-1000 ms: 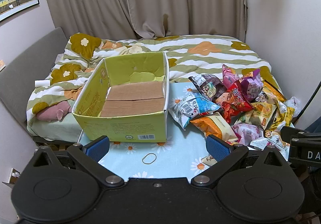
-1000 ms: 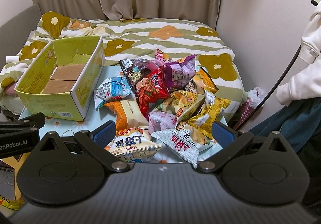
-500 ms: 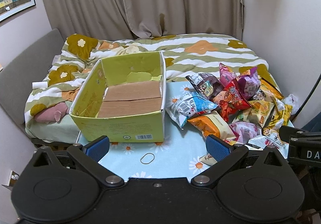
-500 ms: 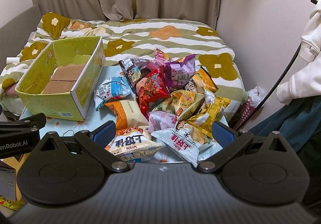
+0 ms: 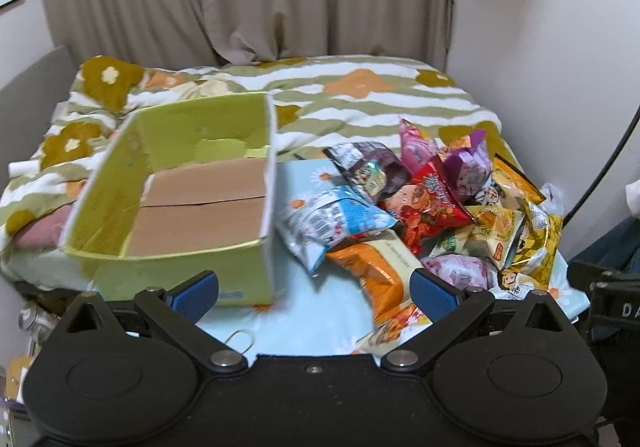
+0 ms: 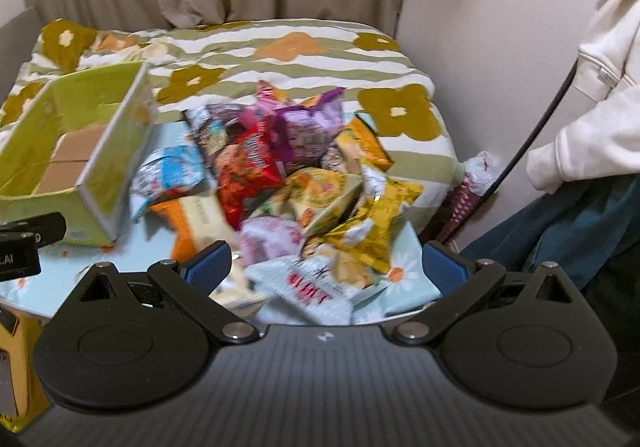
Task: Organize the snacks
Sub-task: 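Grasp an orange-white cracker bag with the left tool while the right tool grasps a yellow chip bag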
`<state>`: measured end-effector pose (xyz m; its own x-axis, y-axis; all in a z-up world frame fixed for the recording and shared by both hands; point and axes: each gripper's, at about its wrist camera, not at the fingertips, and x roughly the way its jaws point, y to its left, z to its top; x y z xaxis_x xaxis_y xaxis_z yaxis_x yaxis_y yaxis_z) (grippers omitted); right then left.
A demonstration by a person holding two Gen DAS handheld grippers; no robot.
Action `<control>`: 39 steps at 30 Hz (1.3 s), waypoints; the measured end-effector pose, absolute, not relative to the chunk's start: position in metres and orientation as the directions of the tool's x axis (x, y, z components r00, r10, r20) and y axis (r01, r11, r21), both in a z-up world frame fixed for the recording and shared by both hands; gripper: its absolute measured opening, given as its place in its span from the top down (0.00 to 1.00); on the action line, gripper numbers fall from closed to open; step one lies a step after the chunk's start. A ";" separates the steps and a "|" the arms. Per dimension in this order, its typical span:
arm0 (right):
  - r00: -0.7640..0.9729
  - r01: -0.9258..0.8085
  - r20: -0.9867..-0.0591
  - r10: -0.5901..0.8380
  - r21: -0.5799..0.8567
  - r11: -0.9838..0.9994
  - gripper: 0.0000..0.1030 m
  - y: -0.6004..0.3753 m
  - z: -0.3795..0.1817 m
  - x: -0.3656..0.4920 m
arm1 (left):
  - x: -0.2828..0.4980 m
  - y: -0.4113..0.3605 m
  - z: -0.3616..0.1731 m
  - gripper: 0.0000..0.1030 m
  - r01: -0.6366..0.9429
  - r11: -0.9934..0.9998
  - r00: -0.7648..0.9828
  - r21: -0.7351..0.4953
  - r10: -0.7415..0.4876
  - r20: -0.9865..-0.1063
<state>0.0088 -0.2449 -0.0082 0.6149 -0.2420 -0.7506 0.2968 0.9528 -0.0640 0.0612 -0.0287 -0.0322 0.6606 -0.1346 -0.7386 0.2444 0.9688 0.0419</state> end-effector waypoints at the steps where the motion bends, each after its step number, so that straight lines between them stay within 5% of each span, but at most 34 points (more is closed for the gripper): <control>1: 0.612 0.303 -0.752 -0.246 -0.064 0.951 0.00 -0.252 -0.012 0.014 | 0.068 -0.036 -0.037 0.00 0.248 0.968 0.652 0.046 -0.131 -0.746; 23: 0.509 0.344 -0.847 -0.152 0.039 0.938 0.00 -0.349 -0.112 0.104 | 0.185 -0.135 -0.151 0.06 0.245 0.965 0.433 0.089 -0.027 -0.901; 31: 0.476 0.335 -0.872 -0.115 0.059 0.940 0.17 -0.359 -0.131 0.117 | 0.194 -0.146 -0.168 0.09 0.250 0.959 0.414 0.133 0.018 -0.910; 39: 0.479 0.329 -0.869 -0.125 0.046 0.943 0.19 -0.357 -0.134 0.124 | 0.206 -0.135 -0.178 0.11 0.217 0.970 0.417 0.112 0.011 -0.909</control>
<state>0.1245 -0.3568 -0.1345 0.4790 -0.1253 -0.8688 0.3291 0.9432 0.0455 0.2064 -0.1348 -0.1783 0.4171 0.0111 -0.9088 0.2172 0.9697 0.1116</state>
